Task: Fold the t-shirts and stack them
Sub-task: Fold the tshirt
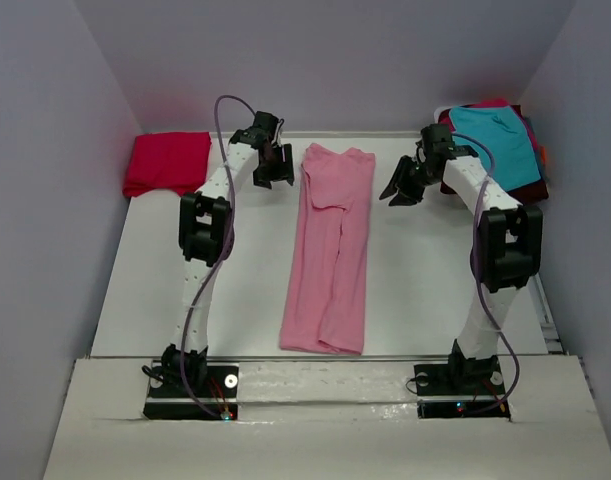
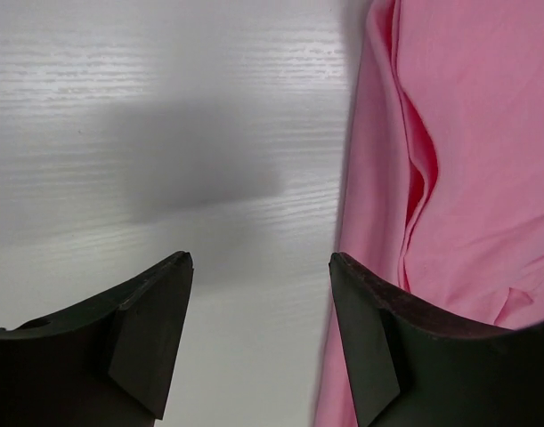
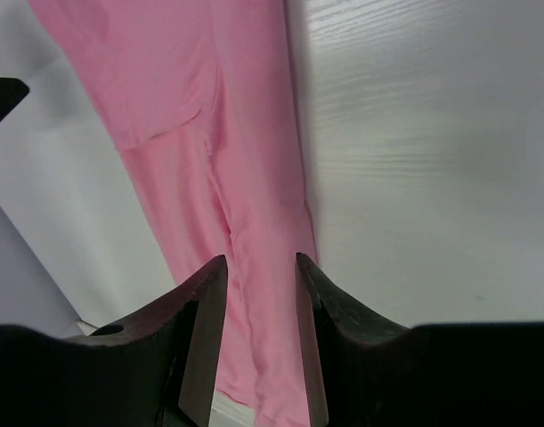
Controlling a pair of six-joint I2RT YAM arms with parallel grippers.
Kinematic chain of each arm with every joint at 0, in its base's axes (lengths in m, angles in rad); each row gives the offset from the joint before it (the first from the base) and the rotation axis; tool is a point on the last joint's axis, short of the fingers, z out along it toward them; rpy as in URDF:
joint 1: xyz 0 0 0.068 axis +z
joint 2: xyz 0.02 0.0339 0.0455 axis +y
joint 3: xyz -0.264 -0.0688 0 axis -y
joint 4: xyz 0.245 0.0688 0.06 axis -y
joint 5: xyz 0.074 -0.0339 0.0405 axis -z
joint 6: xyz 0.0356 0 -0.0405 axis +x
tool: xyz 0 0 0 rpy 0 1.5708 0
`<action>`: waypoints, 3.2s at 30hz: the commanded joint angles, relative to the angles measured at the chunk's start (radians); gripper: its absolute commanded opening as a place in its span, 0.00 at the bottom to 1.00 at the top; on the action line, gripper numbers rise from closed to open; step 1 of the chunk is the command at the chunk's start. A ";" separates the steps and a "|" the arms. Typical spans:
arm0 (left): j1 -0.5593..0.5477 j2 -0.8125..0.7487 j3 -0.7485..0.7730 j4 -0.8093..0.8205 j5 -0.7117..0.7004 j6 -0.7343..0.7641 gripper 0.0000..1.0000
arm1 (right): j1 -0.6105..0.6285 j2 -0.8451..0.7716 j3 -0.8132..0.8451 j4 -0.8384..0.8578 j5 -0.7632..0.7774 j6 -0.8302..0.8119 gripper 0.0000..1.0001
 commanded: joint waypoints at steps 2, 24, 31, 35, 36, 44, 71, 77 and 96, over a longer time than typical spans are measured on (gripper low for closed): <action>0.038 -0.041 0.027 0.096 0.245 0.011 0.74 | 0.007 0.085 0.079 0.030 -0.024 0.014 0.43; 0.038 -0.627 -0.912 0.311 0.408 -0.075 0.75 | 0.133 -0.223 -0.464 0.076 -0.136 0.048 0.53; 0.027 -0.719 -1.046 0.340 0.451 -0.090 0.75 | 0.133 -0.329 -0.619 0.126 -0.153 0.054 0.57; 0.003 -0.696 -0.982 0.334 0.493 -0.082 0.75 | 0.142 -0.274 -0.535 0.137 -0.185 0.079 0.54; 0.003 -0.695 -0.968 0.326 0.485 -0.078 0.75 | 0.153 -0.252 -0.494 0.136 -0.183 0.085 0.53; -0.008 -0.728 -1.026 0.301 0.502 -0.073 0.75 | 0.284 -0.249 -0.498 0.123 -0.174 0.138 0.51; -0.039 -0.230 -0.322 0.050 0.177 0.004 0.74 | 0.134 0.019 -0.060 0.076 0.048 0.146 0.53; -0.020 -0.100 -0.120 0.174 0.304 -0.067 0.74 | 0.110 0.228 0.161 0.110 0.034 0.157 0.52; -0.020 0.215 0.145 0.154 0.283 0.011 0.74 | 0.062 0.579 0.568 0.085 0.082 0.152 0.52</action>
